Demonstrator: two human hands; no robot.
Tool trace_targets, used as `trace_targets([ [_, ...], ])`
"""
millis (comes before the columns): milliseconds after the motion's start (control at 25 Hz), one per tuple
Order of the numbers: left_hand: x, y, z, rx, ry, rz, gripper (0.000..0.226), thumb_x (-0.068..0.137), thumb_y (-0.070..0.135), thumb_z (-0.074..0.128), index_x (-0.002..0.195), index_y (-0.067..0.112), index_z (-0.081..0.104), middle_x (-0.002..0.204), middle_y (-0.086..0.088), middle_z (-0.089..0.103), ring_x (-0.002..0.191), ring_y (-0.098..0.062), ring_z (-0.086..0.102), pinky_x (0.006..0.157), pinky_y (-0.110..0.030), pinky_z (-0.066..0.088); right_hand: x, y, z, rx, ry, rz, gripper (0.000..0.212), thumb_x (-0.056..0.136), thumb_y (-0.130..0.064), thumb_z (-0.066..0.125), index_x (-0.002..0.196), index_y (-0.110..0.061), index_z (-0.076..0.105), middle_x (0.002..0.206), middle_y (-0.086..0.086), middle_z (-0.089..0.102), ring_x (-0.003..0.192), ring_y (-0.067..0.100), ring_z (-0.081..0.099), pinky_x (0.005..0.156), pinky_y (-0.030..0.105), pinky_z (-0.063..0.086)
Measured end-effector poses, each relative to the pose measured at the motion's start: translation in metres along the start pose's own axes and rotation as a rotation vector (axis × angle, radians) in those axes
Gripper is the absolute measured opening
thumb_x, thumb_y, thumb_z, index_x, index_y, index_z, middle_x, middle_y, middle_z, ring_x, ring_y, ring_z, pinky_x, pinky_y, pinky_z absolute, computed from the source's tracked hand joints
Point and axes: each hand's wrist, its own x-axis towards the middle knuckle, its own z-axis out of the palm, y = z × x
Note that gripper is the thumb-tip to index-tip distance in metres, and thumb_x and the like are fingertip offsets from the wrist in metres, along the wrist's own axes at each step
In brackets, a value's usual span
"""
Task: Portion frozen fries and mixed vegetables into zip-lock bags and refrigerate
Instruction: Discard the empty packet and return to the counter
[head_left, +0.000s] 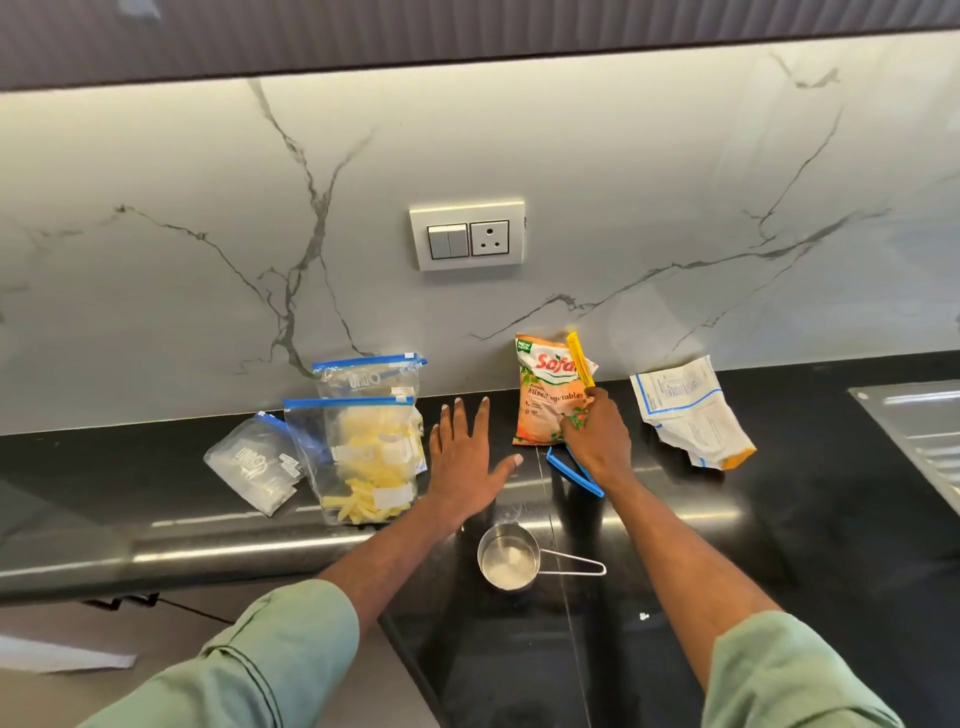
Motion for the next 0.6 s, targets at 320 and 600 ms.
trace_targets([
  [320,0.004,-0.006,-0.005,-0.018,0.010,0.020,0.096,0.096,0.067,0.049,0.163,0.027,-0.006,0.171,-0.014,-0.009,0.157,-0.033,-0.014,0.126,-0.049,-0.001,0.065,-0.034,-0.017,-0.032,0.084,-0.104,0.054,0.098,-0.023,0.067,0.146,-0.009,0.049,0.141,0.016,0.054,0.122,0.037,0.060,0.093,0.046,0.050],
  [600,0.016,-0.001,-0.006,-0.009,0.044,0.026,0.095,0.095,0.068,0.050,0.163,0.028,-0.004,0.171,-0.011,-0.007,0.158,-0.032,-0.011,0.126,-0.048,0.000,0.087,-0.051,-0.009,0.003,0.026,-0.063,0.048,0.095,-0.021,0.072,0.136,-0.010,0.048,0.123,0.016,0.066,0.110,0.034,0.067,0.082,0.040,0.051],
])
